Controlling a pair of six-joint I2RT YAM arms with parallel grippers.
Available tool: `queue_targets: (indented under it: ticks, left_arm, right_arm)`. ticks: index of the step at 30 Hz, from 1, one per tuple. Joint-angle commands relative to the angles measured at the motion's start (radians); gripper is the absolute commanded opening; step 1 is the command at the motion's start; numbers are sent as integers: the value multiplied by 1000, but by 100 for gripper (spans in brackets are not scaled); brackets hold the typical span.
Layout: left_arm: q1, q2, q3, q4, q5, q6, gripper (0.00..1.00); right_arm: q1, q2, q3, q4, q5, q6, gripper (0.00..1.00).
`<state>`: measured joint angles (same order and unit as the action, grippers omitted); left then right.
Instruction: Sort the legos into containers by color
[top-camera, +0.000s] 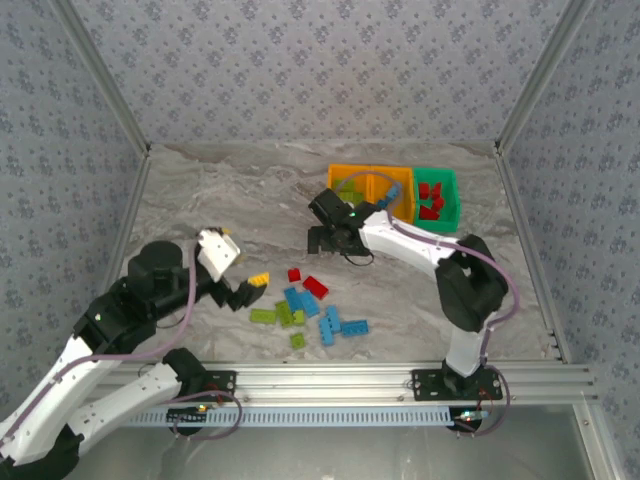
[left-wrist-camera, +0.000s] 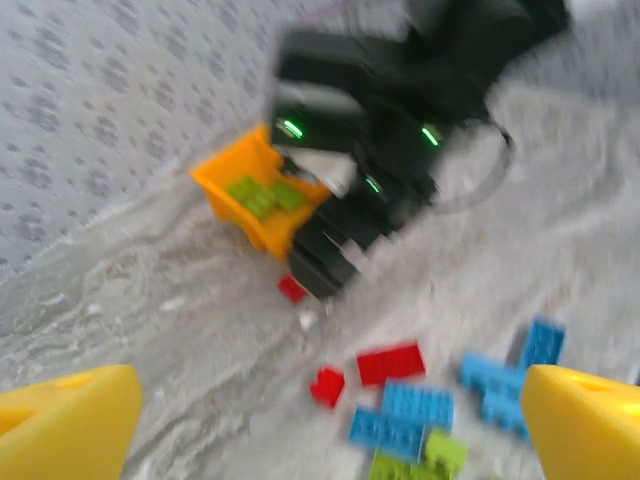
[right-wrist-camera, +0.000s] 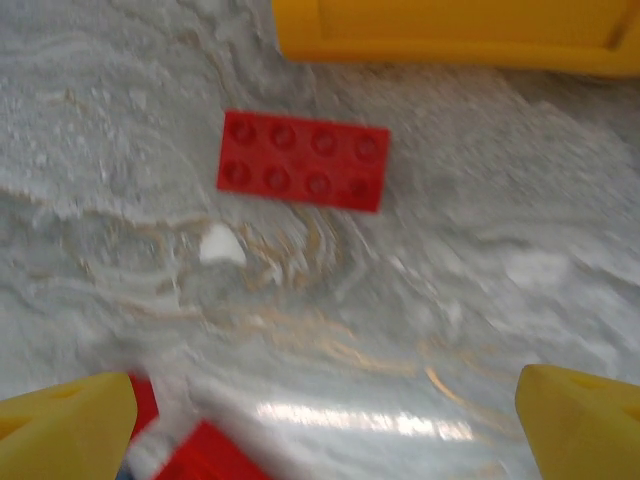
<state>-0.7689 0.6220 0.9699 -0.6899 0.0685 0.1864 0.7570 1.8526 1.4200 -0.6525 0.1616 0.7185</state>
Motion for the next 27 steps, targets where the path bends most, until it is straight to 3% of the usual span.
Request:
queue_targets:
  ticks: [1,9,15,22,27]
  left_arm:
    - [-6,-29,-62,-98,93,101,99]
    - [-6,-92,-138,-31,187,45,99]
    - [-7,-102,-121,-20,196,32,99]
    - [-8,-65,-118,-22,206,18,99]
    - [-14,-39,-117,6,246,-9,99]
  right_arm:
    - [-21,88,80,30,35,45,100]
    - [-33,299,267,-61,65,27,98]
    - [-29,345,268,-44,69,26,81]
    - [-27,295,211,-26,81,12,59]
    - [-20,120,58,12,81,20,55]
